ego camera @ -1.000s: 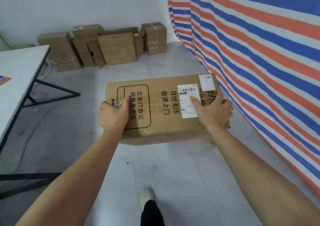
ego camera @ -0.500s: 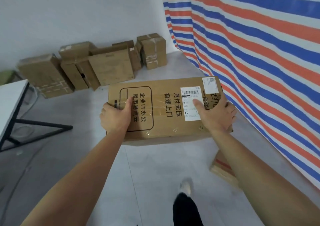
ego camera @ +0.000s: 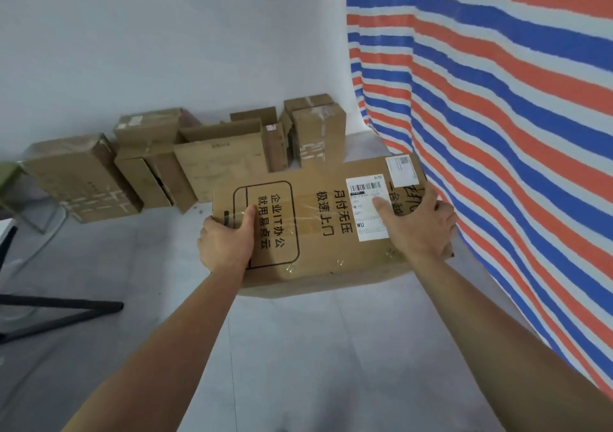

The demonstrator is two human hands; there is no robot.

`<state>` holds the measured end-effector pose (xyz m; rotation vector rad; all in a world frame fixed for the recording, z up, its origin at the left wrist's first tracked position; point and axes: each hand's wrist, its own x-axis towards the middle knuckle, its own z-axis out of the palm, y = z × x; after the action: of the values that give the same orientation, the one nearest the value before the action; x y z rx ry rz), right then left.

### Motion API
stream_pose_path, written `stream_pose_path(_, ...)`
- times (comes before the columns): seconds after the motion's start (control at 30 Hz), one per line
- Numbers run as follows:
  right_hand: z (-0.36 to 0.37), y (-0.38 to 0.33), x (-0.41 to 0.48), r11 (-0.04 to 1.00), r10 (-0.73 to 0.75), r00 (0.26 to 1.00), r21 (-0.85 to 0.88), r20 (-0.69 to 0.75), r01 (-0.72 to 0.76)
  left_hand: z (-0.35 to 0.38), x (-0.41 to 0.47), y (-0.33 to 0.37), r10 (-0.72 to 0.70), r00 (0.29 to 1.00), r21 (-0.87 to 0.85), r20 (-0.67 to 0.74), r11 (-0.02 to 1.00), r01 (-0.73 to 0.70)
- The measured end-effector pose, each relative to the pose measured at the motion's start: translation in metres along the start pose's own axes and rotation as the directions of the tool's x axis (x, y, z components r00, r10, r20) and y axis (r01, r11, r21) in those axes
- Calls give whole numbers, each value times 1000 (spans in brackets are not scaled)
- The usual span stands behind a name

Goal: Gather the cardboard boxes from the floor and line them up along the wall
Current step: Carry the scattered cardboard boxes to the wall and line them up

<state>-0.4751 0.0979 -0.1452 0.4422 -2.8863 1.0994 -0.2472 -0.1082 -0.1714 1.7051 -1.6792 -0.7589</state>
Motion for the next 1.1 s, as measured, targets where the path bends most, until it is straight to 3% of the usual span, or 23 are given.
stream_pose_path(0.27,161,-102,182,999,21,999,-29,-24,-22,137,227,63,12,999,6,46,1000,-12)
stream_pose_path(0.63,307,-191,413,991,78,987,-94,-138,-92,310,456,174,16,979,2,202,1000,-17)
stream_pose_path(0.9,432,-233,621,989,91,995,-116,-36,-95,476,607,234,-117,955,26,274,993,114)
stream_pose_path(1.1,498,-283,734,982,38,997,-186,63,-26,546,697,266,-210,926,73,313,978,197)
